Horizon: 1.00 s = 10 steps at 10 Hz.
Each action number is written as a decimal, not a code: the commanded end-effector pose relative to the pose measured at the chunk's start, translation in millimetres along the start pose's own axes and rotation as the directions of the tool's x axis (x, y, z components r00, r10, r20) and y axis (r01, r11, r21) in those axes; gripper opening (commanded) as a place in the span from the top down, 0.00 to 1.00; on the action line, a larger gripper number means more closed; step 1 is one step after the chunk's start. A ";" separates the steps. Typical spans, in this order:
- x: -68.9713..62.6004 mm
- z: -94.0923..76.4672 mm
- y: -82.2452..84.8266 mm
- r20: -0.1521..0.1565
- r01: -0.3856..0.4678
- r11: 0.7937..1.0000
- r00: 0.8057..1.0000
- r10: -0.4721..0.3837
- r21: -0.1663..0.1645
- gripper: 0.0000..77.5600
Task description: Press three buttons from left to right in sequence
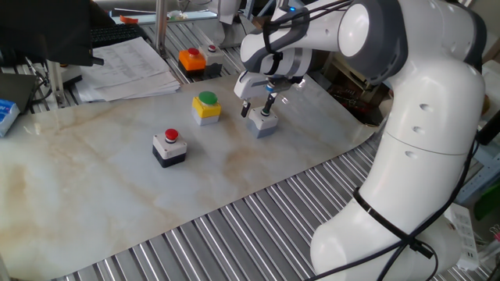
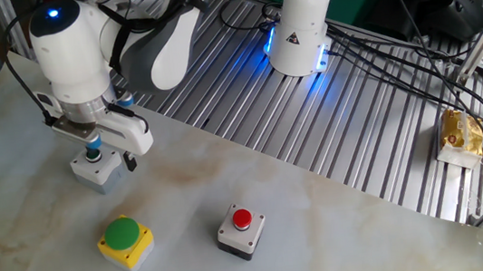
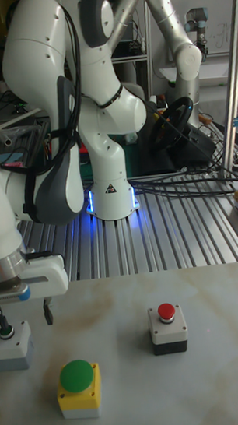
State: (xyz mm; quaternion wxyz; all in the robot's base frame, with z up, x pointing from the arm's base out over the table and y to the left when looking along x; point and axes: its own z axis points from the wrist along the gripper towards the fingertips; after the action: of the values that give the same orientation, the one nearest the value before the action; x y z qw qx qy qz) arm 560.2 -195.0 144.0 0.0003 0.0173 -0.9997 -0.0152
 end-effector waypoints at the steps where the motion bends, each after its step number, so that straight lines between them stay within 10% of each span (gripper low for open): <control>1: -0.9 -1.4 -0.7 0.003 0.000 1.000 1.000 0.000 0.001 0.00; 10: -2.2 2.1 -0.9 0.000 -0.005 1.000 1.000 0.005 0.001 0.00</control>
State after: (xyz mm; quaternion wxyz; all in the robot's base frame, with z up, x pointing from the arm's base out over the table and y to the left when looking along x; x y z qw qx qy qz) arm 562.1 -195.1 141.7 0.0005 0.0151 -0.9998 -0.0148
